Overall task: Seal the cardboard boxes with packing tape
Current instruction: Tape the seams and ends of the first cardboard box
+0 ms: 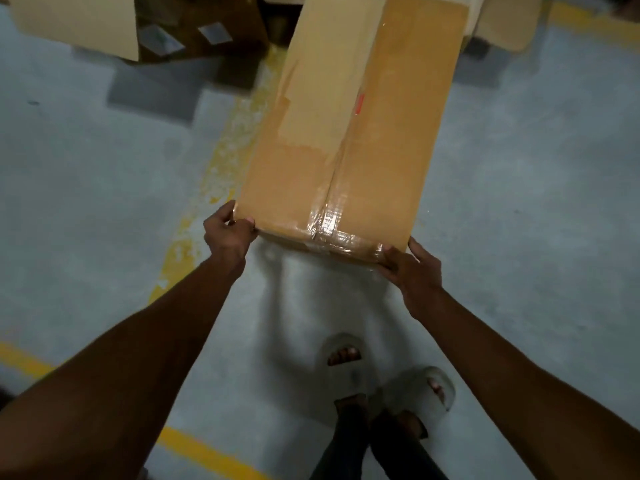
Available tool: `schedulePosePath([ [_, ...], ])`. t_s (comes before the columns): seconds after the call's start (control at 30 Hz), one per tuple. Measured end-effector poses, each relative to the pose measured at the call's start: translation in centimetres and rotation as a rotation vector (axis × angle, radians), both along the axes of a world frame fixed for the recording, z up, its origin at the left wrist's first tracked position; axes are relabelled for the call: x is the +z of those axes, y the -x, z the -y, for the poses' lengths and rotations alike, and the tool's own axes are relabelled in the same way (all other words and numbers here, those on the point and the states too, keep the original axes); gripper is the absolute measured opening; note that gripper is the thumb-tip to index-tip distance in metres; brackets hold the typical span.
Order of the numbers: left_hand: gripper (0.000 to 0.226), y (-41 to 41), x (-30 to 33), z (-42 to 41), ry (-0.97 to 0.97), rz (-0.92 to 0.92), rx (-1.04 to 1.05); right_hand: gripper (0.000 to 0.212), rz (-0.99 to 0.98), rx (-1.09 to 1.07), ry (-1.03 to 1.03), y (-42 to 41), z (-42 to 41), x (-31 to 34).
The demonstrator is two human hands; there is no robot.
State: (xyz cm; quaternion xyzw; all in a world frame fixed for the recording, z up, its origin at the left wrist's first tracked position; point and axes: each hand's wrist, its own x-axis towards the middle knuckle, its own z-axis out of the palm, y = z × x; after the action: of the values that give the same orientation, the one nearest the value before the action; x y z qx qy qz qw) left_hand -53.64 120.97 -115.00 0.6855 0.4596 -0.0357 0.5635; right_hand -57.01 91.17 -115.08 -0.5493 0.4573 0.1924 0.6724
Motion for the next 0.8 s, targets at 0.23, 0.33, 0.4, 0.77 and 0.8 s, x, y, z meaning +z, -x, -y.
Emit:
schedulePosePath([
  [0.23, 0.037, 0.3, -0.9, -1.3, 0.109, -0.082, -0.015, 0.045, -0.042, 0.187, -0.024, 0.4, -0.5, -1.3],
  [0.33, 0.057, 0.6, -1.4, -1.4, 0.16, -0.129, -0.113, 0.043, -0.065, 0.3, 0.018, 0.6, 0.0, -1.2],
  [0.4, 0.051, 0.9, -1.4, -1.5, 0.188, -0.129, -0.123, 0.037, -0.082, 0.376, 0.014, 0.4, 0.0, -0.8],
  [0.77, 0.039, -0.7, 5.0, 1.9, -0.031, -0.191, -0.171, 0.053, -0.017, 0.695, 0.489, -1.6, -0.8, 6.0],
  [0.8, 0.034, -0.9, 6.1, 2.8, -0.012, -0.179, -0.191, 0.053, 0.009, 0.706, 0.493, -1.9, -0.6, 7.2],
])
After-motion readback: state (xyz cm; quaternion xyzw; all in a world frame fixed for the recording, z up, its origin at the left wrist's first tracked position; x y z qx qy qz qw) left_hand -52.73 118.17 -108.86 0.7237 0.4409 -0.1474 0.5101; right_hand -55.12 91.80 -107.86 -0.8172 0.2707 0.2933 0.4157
